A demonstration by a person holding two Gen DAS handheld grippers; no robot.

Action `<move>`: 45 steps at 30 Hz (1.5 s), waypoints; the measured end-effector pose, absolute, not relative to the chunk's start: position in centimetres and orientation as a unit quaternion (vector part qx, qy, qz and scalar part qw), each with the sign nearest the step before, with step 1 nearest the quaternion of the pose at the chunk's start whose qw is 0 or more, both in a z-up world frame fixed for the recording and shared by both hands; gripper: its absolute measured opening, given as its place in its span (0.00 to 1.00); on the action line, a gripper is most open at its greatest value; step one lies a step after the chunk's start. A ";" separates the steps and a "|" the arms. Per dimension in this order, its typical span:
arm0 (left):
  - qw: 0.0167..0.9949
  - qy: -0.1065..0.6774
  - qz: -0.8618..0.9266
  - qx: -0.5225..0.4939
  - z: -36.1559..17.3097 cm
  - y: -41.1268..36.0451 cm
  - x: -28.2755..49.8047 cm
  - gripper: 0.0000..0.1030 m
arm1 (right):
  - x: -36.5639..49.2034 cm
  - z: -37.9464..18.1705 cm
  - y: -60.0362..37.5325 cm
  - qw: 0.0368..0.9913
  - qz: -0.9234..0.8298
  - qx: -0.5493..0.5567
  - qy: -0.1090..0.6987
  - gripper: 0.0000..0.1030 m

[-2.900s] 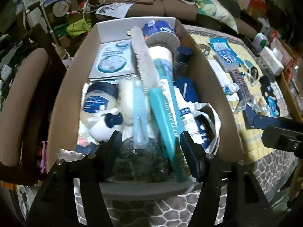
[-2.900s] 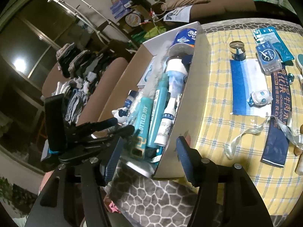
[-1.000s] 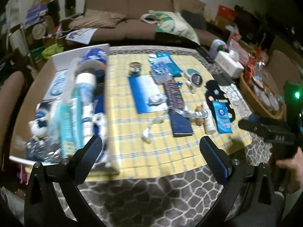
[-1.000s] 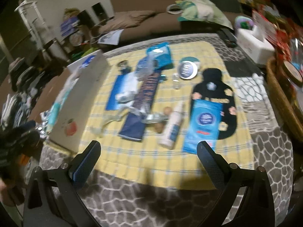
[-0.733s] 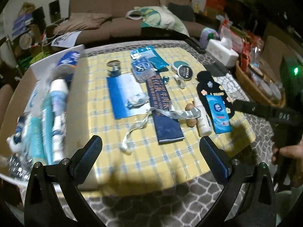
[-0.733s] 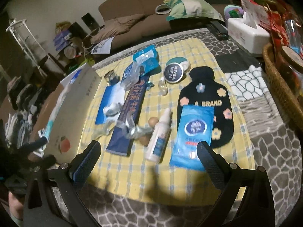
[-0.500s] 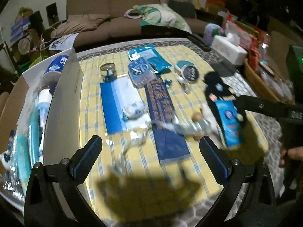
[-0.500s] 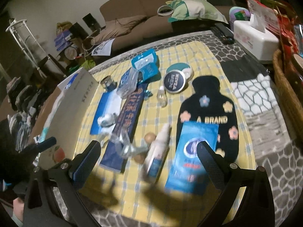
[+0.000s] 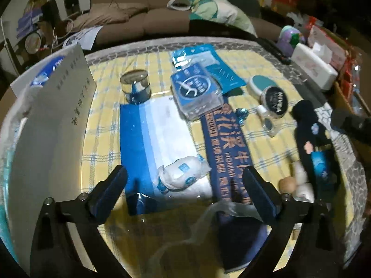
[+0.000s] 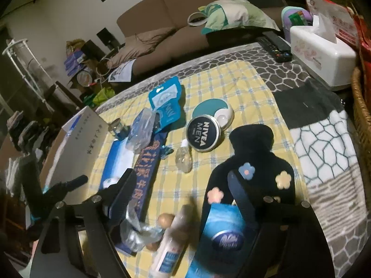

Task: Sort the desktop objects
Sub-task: 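Grasp the white wrapped item with the left gripper while the right grasps the small clear bottle, then carry both items over the box and open both grippers to drop them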

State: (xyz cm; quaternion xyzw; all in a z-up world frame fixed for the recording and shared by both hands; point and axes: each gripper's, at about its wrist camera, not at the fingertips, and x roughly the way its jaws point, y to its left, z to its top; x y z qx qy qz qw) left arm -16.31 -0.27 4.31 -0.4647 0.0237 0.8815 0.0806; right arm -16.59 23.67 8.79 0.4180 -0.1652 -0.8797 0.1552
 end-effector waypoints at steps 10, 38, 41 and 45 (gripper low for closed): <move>0.075 -0.005 0.878 -0.473 0.8 -1.2 -17.8 0.78 | -16.7 7.9 23.0 0.178 -0.871 0.425 -0.169 0.74; 0.157 -0.079 0.878 -0.445 8.6 -2.5 -13.3 0.35 | -22.5 2.3 15.6 0.140 -0.866 0.480 -0.011 0.16; 0.166 -0.102 0.879 -0.435 10.5 -4.1 -11.9 0.35 | -21.5 3.2 15.9 0.144 -0.868 0.475 -0.028 0.16; 0.164 -0.105 0.887 -0.418 13.3 -7.3 -9.5 0.35 | -18.6 7.0 15.1 0.175 -0.874 0.452 -0.046 0.16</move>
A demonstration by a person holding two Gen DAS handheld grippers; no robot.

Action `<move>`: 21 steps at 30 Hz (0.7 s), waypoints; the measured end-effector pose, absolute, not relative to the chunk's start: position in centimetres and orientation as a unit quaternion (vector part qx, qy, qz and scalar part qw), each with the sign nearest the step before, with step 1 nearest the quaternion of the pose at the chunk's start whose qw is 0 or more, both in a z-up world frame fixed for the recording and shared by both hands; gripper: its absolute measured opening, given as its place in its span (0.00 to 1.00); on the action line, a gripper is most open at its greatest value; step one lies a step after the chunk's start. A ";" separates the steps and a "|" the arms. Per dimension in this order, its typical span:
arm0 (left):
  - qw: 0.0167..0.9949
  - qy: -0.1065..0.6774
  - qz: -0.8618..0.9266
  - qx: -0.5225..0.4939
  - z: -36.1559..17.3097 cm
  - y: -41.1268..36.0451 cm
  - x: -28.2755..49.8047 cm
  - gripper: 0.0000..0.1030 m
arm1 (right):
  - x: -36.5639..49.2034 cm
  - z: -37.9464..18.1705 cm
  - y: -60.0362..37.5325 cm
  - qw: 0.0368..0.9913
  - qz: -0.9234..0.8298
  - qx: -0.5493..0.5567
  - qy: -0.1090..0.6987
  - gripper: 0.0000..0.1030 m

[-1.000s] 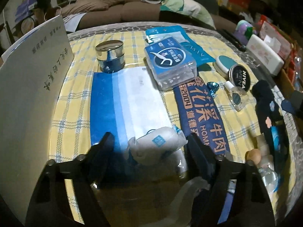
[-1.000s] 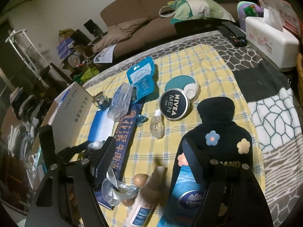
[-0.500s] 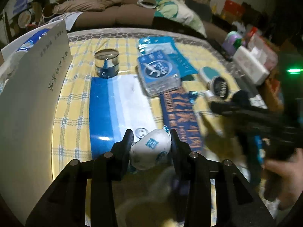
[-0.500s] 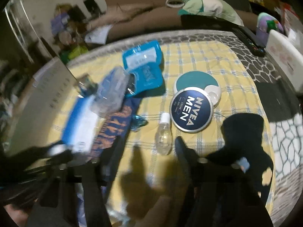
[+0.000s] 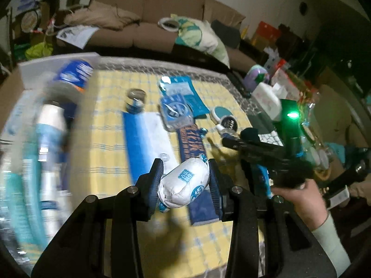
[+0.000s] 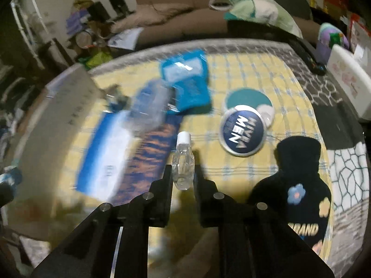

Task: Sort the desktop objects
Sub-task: 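Carry both items over the box and open both grippers to drop them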

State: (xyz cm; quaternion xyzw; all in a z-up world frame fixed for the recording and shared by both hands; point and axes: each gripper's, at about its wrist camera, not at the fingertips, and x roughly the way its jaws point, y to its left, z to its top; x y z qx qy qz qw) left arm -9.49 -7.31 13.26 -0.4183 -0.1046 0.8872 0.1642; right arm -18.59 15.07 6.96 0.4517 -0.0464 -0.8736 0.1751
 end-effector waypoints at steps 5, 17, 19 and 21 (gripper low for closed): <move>0.127 -0.105 0.898 -0.408 15.8 -14.8 -5.5 0.35 | -14.3 12.4 11.3 0.269 -0.866 0.410 -0.094 0.16; 0.082 -0.160 0.876 -0.448 12.7 -24.4 -1.7 0.35 | -5.7 12.2 -4.7 0.414 -0.789 0.443 -0.100 0.16; 0.090 -0.164 0.873 -0.450 12.4 -24.0 -1.9 0.35 | -5.0 12.0 -6.3 0.409 -0.792 0.447 -0.073 0.16; 0.097 -0.165 0.870 -0.455 12.0 -23.4 -2.3 0.35 | -4.4 12.0 -7.5 0.402 -0.797 0.448 -0.046 0.16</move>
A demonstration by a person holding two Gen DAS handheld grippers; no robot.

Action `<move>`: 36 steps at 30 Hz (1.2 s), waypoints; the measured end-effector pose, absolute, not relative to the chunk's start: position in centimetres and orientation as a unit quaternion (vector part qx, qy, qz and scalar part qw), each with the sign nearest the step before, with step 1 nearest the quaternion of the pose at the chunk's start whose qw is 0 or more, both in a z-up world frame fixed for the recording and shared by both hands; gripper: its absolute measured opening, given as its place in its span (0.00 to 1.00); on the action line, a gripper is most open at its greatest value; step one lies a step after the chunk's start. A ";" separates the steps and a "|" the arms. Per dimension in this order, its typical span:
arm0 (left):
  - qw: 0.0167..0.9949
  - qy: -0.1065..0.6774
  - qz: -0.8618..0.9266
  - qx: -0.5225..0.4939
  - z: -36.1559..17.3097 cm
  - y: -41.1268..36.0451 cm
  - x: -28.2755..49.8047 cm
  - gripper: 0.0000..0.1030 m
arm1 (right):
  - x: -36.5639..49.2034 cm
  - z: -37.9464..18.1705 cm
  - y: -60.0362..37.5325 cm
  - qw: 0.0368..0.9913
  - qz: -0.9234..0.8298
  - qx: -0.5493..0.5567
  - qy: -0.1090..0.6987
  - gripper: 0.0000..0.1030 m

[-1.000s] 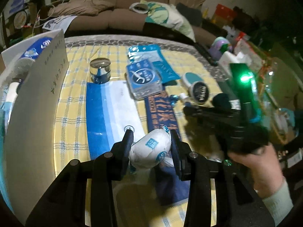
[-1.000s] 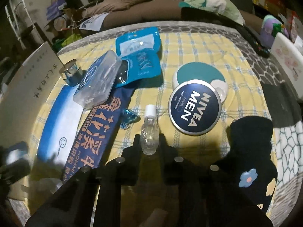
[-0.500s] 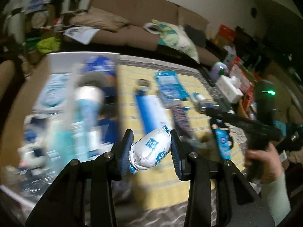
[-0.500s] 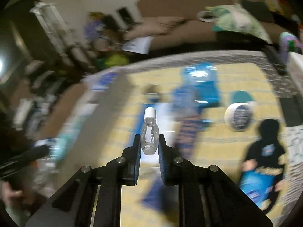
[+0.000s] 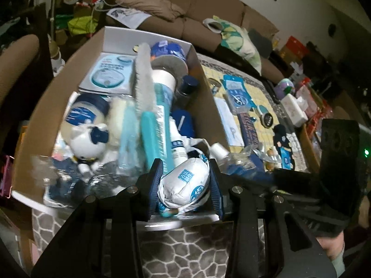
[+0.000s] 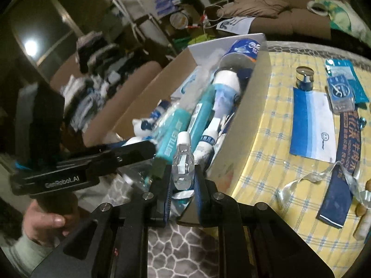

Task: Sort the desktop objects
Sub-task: 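Carry both items over the box and open both grippers to drop them, then move both grippers back toward the remaining table items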

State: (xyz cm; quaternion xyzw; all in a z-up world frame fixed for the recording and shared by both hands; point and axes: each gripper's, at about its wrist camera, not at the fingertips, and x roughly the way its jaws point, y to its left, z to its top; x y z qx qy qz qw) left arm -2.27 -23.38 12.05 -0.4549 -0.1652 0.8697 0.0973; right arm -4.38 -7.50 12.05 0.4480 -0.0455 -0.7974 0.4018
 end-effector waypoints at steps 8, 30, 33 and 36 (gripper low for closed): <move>0.105 -0.206 0.857 -0.461 11.4 -23.5 -2.9 0.50 | -3.9 12.7 -7.0 0.389 -0.808 0.443 -0.023 0.37; 0.145 -0.120 0.885 -0.425 15.7 -13.9 -0.5 0.90 | -3.9 17.8 11.1 0.247 -0.883 0.388 -0.087 0.82; 0.161 -0.098 0.884 -0.427 15.3 -10.6 -0.4 0.90 | -3.7 17.7 13.4 0.225 -0.891 0.384 -0.091 0.82; 0.181 -0.076 0.881 -0.430 14.3 -7.1 -0.3 0.90 | -3.8 16.9 15.4 0.206 -0.893 0.386 -0.100 0.82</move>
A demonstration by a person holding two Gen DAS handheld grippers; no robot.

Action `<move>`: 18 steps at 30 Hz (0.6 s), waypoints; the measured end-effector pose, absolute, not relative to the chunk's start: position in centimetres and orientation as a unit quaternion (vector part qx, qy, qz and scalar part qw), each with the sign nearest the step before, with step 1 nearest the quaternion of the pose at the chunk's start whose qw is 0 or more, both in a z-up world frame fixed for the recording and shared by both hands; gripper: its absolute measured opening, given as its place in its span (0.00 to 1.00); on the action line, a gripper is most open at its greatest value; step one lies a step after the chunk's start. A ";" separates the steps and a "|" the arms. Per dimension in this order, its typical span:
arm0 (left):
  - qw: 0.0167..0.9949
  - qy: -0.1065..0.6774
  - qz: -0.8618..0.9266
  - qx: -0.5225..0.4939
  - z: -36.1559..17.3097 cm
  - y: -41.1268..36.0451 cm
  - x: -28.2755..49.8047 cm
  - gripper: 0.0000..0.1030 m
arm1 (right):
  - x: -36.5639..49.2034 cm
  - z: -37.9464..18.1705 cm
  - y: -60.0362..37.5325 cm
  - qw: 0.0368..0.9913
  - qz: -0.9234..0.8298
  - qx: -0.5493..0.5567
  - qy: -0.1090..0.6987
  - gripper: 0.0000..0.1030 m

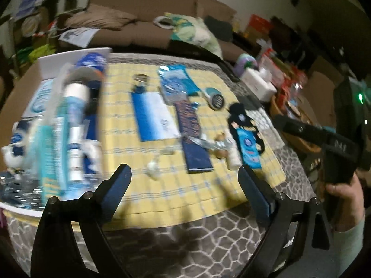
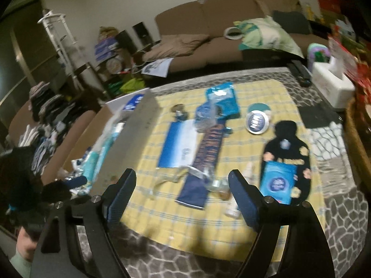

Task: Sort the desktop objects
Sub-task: 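Move both grippers back toward the remaining table items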

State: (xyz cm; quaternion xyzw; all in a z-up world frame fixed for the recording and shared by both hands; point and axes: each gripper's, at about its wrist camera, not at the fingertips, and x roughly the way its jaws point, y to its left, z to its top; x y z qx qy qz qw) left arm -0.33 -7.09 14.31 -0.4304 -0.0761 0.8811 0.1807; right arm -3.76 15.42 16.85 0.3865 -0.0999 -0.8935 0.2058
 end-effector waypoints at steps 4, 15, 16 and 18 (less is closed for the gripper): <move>0.195 -0.054 0.874 -0.442 12.3 -3.2 -0.5 0.90 | -4.2 15.2 17.4 0.192 -0.891 0.395 -0.119 0.82; 0.151 0.022 0.889 -0.431 9.5 0.8 -3.2 0.90 | -6.7 11.6 18.5 0.182 -0.880 0.422 -0.122 0.82; 0.139 0.029 0.892 -0.429 9.1 0.5 -3.7 0.90 | -6.9 11.2 18.1 0.186 -0.878 0.427 -0.115 0.82; 0.129 0.031 0.891 -0.434 8.4 -0.1 -4.6 0.90 | -7.5 10.2 17.1 0.197 -0.872 0.438 -0.095 0.82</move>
